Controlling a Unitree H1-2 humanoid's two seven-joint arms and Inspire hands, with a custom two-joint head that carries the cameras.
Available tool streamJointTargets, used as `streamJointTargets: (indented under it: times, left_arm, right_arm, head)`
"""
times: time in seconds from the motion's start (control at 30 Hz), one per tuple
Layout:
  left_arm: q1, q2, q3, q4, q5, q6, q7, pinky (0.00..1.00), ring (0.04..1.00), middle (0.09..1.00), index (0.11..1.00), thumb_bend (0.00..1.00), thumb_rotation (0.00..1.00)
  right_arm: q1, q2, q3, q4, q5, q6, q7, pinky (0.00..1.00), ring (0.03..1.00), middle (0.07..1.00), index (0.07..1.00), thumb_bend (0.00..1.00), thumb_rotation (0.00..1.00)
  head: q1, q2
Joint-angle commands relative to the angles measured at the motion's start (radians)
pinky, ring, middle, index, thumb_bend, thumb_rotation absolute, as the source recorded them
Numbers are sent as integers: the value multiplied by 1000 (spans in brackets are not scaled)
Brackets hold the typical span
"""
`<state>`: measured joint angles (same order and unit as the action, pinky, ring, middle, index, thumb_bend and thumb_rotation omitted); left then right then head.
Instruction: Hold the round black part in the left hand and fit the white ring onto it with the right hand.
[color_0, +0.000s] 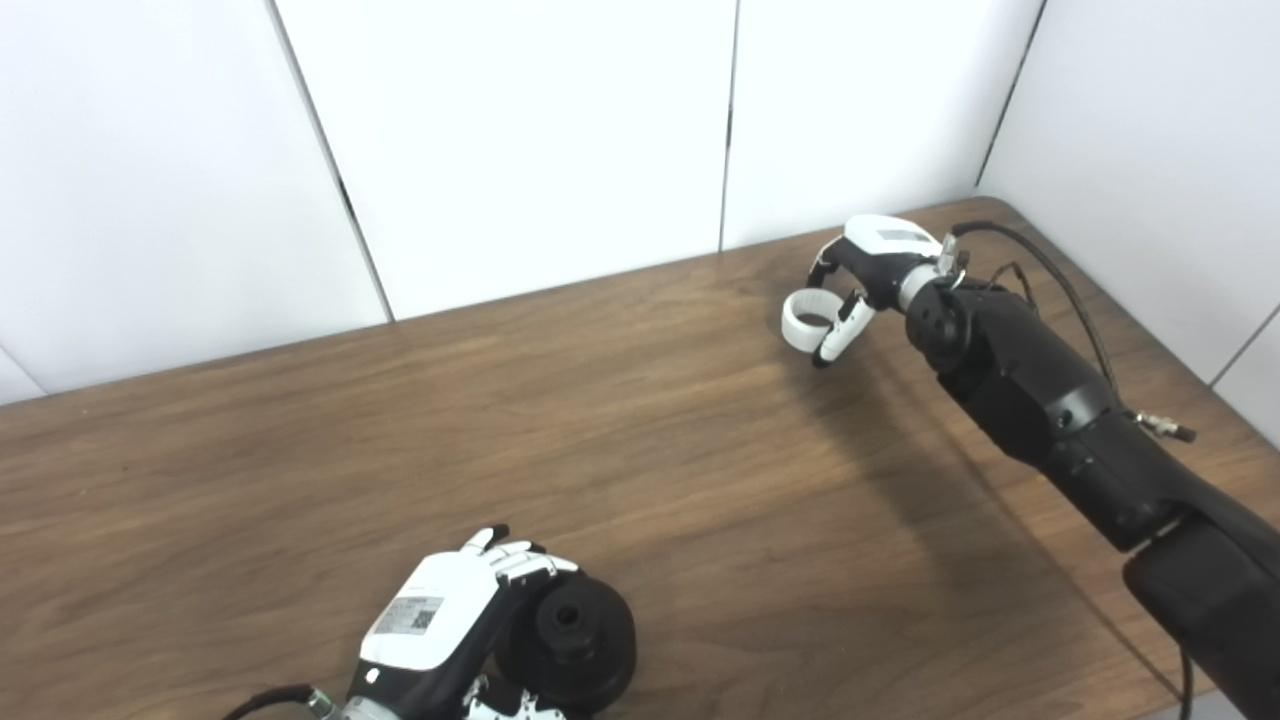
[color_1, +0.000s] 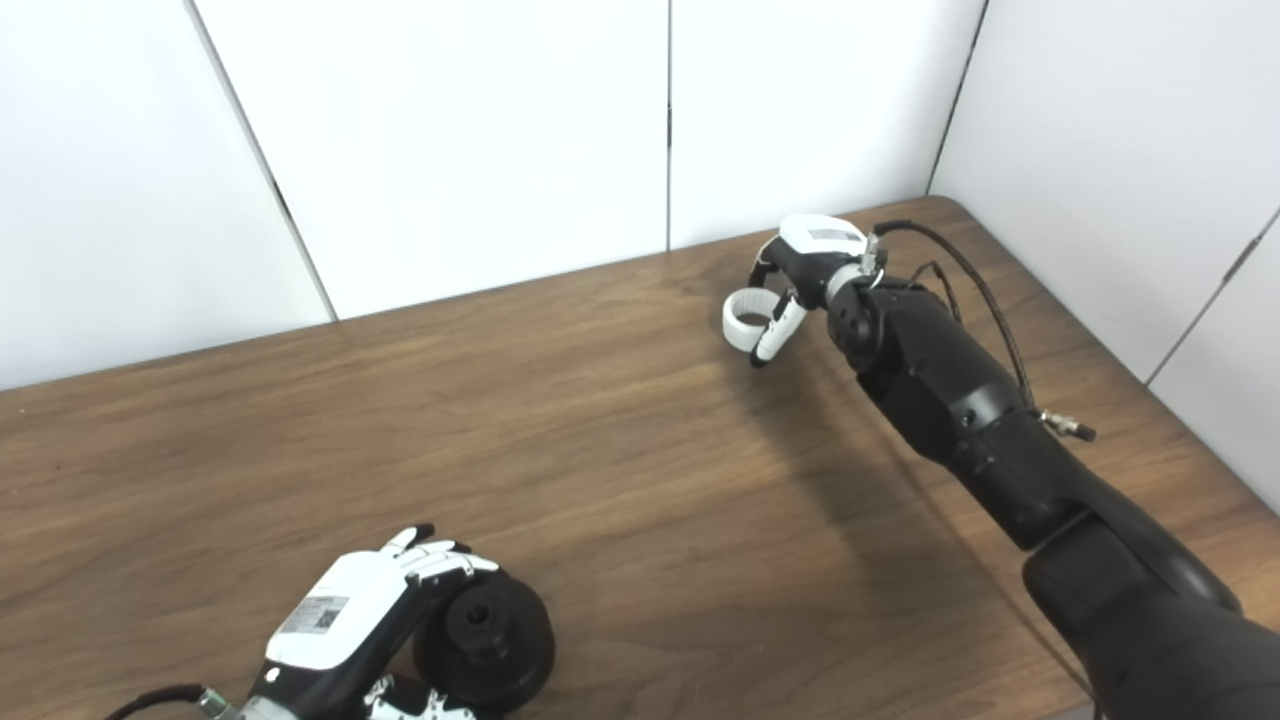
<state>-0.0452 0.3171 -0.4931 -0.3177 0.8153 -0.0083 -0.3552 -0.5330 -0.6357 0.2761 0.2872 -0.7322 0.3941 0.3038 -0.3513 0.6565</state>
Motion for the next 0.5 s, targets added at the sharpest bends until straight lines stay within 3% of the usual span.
streamJointTargets:
  times: [0.0,0.03,0.07,0.1,0.47]
  left_arm:
    - [21,22,-15,4,26,1,-46,984,867,779,482,524,55]
    - [21,23,-15,2,25,1,-48,985,867,779,482,524,55]
    - [20,23,-15,1,25,1,-48,986,868,780,482,524,55]
    - [20,23,-15,0,27,3,-51,985,868,780,482,524,55]
    - [16,24,-14,-6,32,7,-58,994,871,785,482,524,56]
  right_arm:
    - [-39,-26,-20,-13,-2,-32,-41,923,892,800,601,858,175]
    - [-39,-25,-20,-10,-2,-37,-46,913,887,791,547,696,161]
    - [-39,-25,-20,-8,-2,-40,-49,897,880,781,513,595,152]
    - [-40,-24,-20,-6,-2,-42,-51,891,878,778,501,561,149]
    - [-29,-26,-16,-2,6,-64,-62,818,846,754,484,526,142]
  head:
    - [0,3]
    - [-1,5]
    - [-1,5]
    - [0,6]
    - [1,10]
